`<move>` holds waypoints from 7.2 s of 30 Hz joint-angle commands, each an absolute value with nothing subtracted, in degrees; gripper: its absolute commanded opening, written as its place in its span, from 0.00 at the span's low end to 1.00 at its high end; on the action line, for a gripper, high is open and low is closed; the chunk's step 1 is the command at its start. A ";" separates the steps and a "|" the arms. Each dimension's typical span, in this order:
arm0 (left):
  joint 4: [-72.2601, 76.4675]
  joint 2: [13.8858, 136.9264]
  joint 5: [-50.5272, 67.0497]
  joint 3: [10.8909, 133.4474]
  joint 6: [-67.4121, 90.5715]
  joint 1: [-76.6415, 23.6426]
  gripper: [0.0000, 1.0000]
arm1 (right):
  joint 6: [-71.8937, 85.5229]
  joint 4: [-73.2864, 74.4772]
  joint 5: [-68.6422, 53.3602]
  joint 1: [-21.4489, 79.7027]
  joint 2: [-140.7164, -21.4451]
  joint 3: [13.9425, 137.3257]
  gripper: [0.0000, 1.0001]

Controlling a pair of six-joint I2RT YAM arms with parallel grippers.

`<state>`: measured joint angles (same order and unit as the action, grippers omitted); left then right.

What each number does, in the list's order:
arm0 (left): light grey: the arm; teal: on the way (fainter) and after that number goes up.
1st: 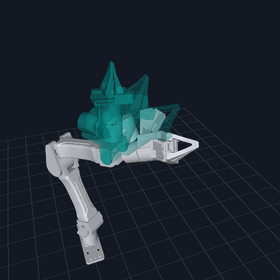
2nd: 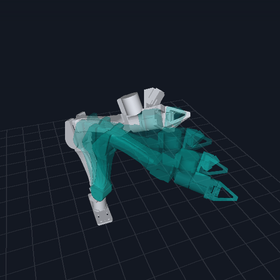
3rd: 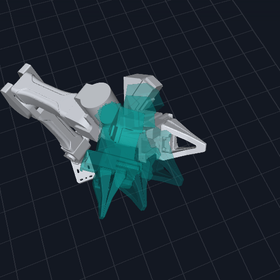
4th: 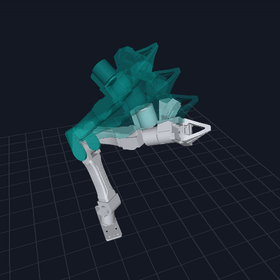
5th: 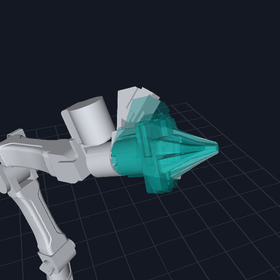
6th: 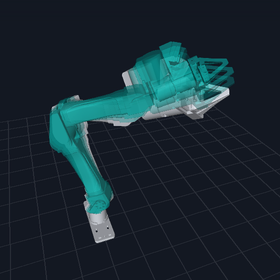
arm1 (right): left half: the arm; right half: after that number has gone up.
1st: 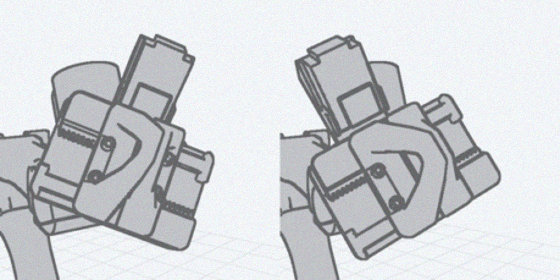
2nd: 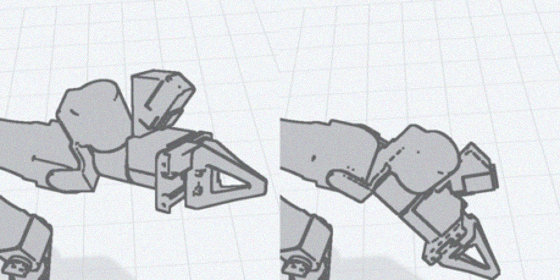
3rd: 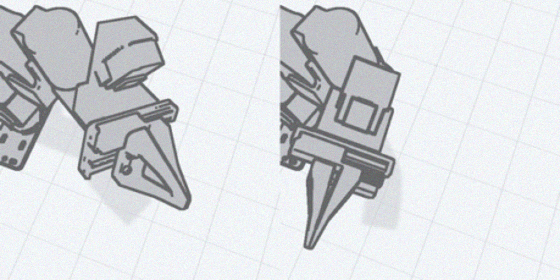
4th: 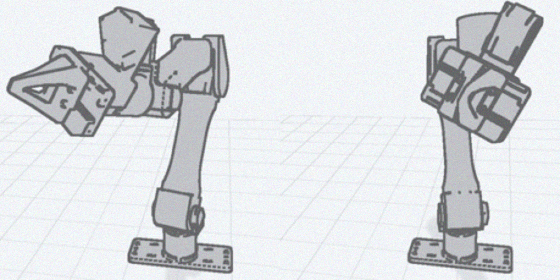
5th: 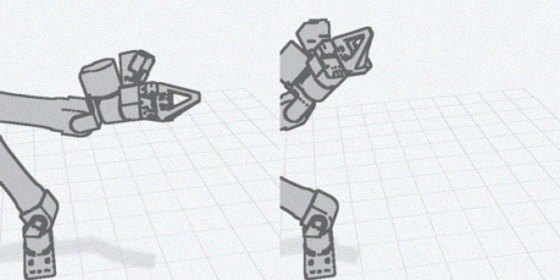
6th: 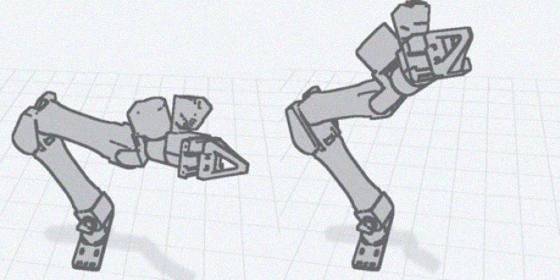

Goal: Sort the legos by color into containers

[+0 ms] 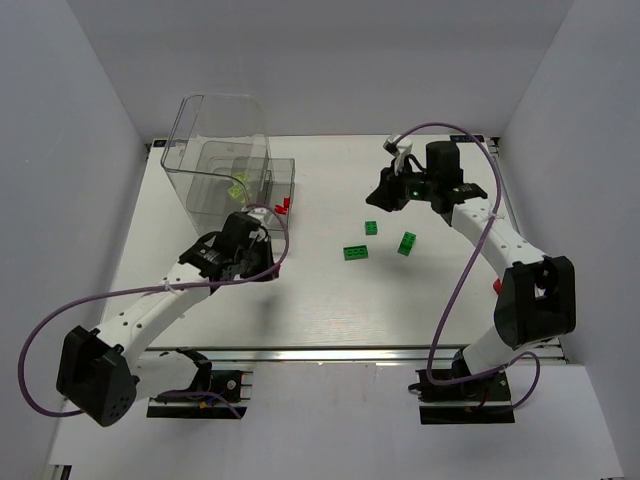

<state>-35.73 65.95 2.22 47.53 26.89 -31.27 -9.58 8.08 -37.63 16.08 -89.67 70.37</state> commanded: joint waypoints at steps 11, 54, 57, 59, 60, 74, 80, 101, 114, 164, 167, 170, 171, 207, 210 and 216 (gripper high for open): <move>-39.28 89.45 -12.73 83.04 21.97 -31.56 0.00 | -18.19 15.47 -29.98 12.22 -83.41 66.71 0.00; -19.26 84.12 15.91 75.15 26.80 -32.17 0.88 | -53.42 55.11 1.91 -15.47 -84.81 71.99 0.89; -18.72 82.80 16.70 73.22 28.21 -32.17 0.88 | -56.25 56.68 0.98 -16.08 -87.18 71.10 0.89; -18.81 81.75 16.87 72.60 28.65 -32.17 0.89 | -56.60 58.09 0.62 -16.17 -89.38 71.28 0.89; -18.90 81.30 16.79 71.81 28.83 -32.17 0.89 | -56.69 57.75 0.96 -16.35 -89.91 71.11 0.89; -19.43 71.99 13.80 62.67 32.87 -32.17 0.90 | -60.29 47.56 9.57 -16.52 -95.45 61.36 0.89; -19.86 69.35 13.27 60.30 34.19 -32.17 0.90 | -60.73 41.05 12.74 -16.52 -98.17 57.75 0.83; -25.13 54.76 4.49 58.62 34.28 -32.17 0.90 | -45.20 72.87 -36.61 3.65 -105.28 94.55 0.00; -35.24 48.61 -5.27 63.98 36.12 -32.17 0.89 | -3.63 44.15 -43.59 25.92 -125.93 128.40 0.00; -31.03 54.21 -1.94 60.64 39.99 -32.17 0.22 | 18.37 -3.78 -36.21 27.43 -122.70 114.97 0.00; -29.27 59.39 3.15 61.69 38.94 -32.17 0.12 | 18.54 -2.20 -37.08 23.13 -121.12 112.42 0.00; -28.91 67.66 5.36 65.20 37.01 -32.17 0.12 | 18.90 -0.09 -37.44 19.87 -119.01 108.73 0.00; -29.35 69.76 5.19 67.56 36.48 -32.69 0.13 | 17.42 1.91 -36.40 19.52 -118.13 107.85 0.00; -58.09 119.27 -48.25 101.96 30.67 -36.22 0.65 | 11.95 5.01 -33.93 10.46 -101.78 84.37 0.00; -58.80 120.41 -49.74 101.69 30.85 -36.21 0.71 | 12.04 5.10 -34.01 10.37 -101.78 84.37 0.00; -58.98 123.13 -49.84 103.80 30.68 -35.69 0.75 | 11.87 5.54 -33.93 10.28 -101.51 84.20 0.00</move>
